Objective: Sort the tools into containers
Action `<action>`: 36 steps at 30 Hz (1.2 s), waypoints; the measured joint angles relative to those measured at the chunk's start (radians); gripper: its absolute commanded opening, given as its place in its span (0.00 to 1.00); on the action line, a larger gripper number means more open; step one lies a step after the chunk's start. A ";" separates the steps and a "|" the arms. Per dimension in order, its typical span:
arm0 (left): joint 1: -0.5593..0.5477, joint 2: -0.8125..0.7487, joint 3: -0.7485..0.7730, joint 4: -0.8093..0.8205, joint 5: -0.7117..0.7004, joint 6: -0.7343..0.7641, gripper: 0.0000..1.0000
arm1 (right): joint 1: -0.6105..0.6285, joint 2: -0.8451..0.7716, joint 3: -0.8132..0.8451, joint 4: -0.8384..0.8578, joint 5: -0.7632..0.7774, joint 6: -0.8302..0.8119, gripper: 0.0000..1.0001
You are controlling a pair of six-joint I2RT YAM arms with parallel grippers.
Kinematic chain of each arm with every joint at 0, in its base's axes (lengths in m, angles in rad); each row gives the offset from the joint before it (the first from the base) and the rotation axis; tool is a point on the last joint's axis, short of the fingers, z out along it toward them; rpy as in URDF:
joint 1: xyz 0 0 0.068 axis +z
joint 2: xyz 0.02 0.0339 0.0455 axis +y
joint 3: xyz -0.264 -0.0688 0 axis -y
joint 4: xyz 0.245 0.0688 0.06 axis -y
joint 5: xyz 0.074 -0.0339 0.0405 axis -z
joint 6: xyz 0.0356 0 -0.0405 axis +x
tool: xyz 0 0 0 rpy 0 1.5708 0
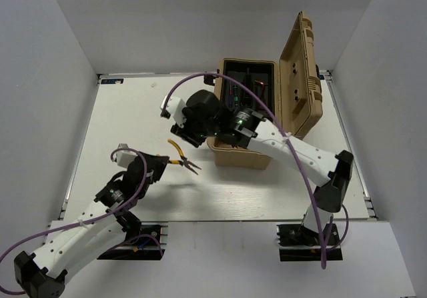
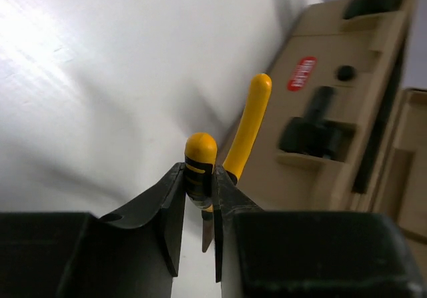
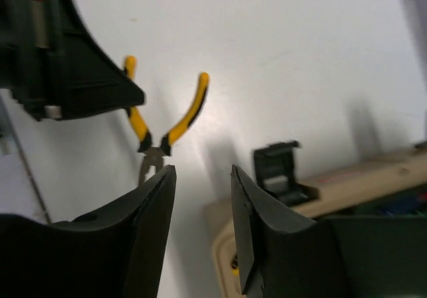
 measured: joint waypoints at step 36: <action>-0.017 0.805 0.475 0.830 0.335 0.595 0.51 | -0.312 -0.328 -0.031 -0.011 0.203 -0.031 0.00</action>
